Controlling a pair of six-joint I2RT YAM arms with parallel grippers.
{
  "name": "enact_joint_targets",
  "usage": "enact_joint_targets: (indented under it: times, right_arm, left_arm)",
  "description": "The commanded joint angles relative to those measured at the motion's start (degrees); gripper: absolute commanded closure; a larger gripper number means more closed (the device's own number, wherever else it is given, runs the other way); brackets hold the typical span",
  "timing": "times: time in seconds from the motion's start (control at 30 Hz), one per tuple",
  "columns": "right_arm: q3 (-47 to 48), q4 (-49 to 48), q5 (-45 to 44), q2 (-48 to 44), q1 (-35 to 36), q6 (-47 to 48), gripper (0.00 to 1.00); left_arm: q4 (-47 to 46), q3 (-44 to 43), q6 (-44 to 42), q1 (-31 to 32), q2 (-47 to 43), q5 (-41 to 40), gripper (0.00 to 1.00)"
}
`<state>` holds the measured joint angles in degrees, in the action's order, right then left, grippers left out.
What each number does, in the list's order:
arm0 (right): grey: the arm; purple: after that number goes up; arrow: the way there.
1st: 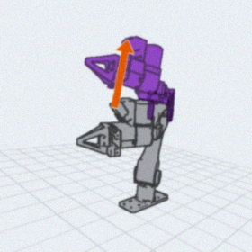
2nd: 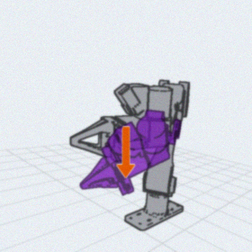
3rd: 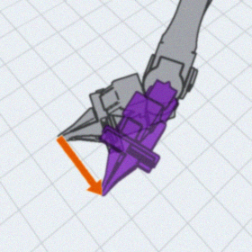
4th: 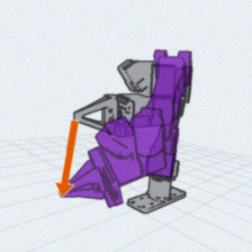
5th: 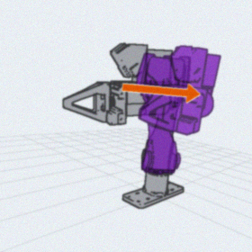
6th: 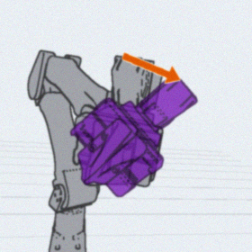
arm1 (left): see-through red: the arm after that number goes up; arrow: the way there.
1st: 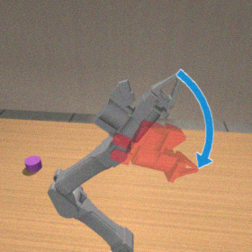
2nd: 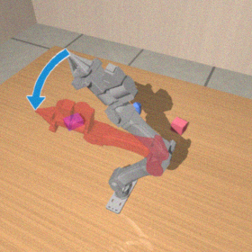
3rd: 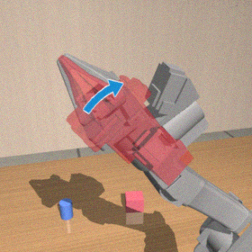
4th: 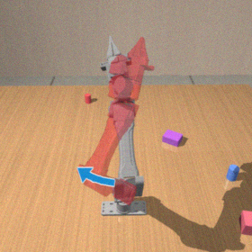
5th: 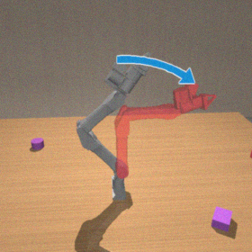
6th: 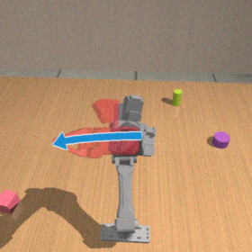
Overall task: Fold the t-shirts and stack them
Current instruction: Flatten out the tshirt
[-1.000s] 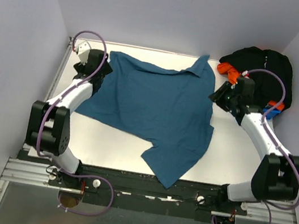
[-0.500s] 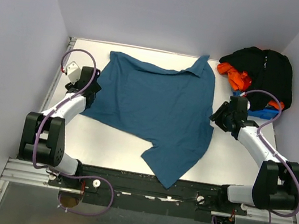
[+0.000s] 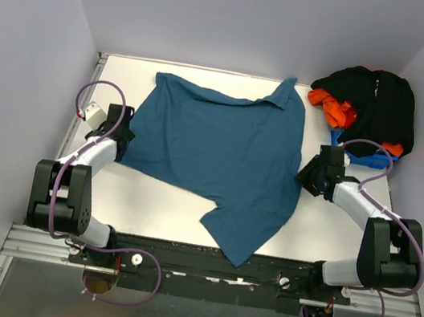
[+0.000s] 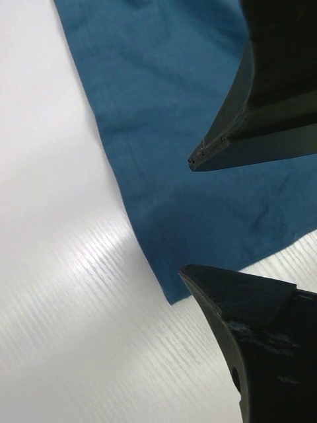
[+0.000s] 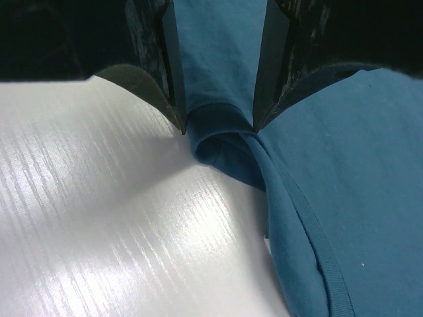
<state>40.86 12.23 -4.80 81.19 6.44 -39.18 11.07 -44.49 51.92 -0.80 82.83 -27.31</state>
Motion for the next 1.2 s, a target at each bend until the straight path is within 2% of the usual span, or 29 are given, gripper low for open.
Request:
enact_joint_targets:
  times: [0.0, 0.27, 0.47, 0.6, 0.63, 0.7, 0.77, 0.8, 0.83, 0.9, 0.97, 1.1, 1.17]
  right_arm:
    - [-1.4, -3.7, 1.5, 0.9, 0.2, -1.7, 0.48]
    - [-2.5, -5.1, 2.4, 0.9, 0.2, -2.2, 0.47]
    - [-1.8, -5.6, 4.4, 2.9, 0.2, -2.5, 0.46]
    - [-2.0, -6.0, 4.4, 2.9, 0.2, -2.2, 0.5]
    - [-2.1, -6.2, 4.4, 2.8, 0.2, -2.0, 0.55]
    - [-1.9, -6.3, 6.4, 2.6, 0.2, -1.8, 0.74]
    - [-1.8, -6.3, 6.3, 2.1, 0.1, -1.3, 0.86]
    - [-1.8, -5.8, 5.6, 1.9, 0.2, -1.3, 0.92]
    - [-1.4, -5.5, 5.1, 1.4, 0.2, -1.1, 0.95]
    - [-1.2, -5.6, 5.1, 0.4, 0.2, 0.0, 0.99]
    - [-0.6, -5.6, 5.1, -0.5, 0.9, 1.5, 0.99]
    - [3.8, -0.8, -2.5, -1.6, 9.2, 2.8, 0.99]
    - [6.2, 1.2, -3.2, -0.1, 11.7, 2.8, 0.99]
  left_arm:
    - [6.8, -0.2, 4.0, -0.3, 1.2, 0.3, 0.3]
    - [7.2, 2.6, 7.0, -0.4, 1.9, -0.8, 0.33]
    - [5.9, 1.5, 8.2, -0.7, 4.4, 2.9, 0.33]
    - [5.1, 1.6, 10.3, -0.7, 7.1, 5.2, 0.35]
    - [4.3, 1.8, 10.4, -0.8, 7.8, 5.9, 0.37]
    - [3.7, 1.4, 10.7, -1.1, 9.3, 7.6, 0.49]
    - [2.6, 1.2, 10.5, -1.7, 10.5, 9.4, 0.75]
    - [1.9, 1.2, 10.2, -2.1, 10.4, 9.7, 0.95]
    - [1.5, 1.5, 10.0, -2.2, 9.9, 9.5, 1.0]
    - [-0.2, 2.2, 8.8, -2.4, 8.1, 8.8, 1.0]
    - [0.6, 2.8, 8.5, -2.5, 5.4, 7.2, 1.0]
    - [2.1, 4.8, 8.6, -3.2, -1.2, 3.0, 1.0]
    - [2.6, 5.8, 9.0, -4.0, -4.2, 1.7, 1.0]
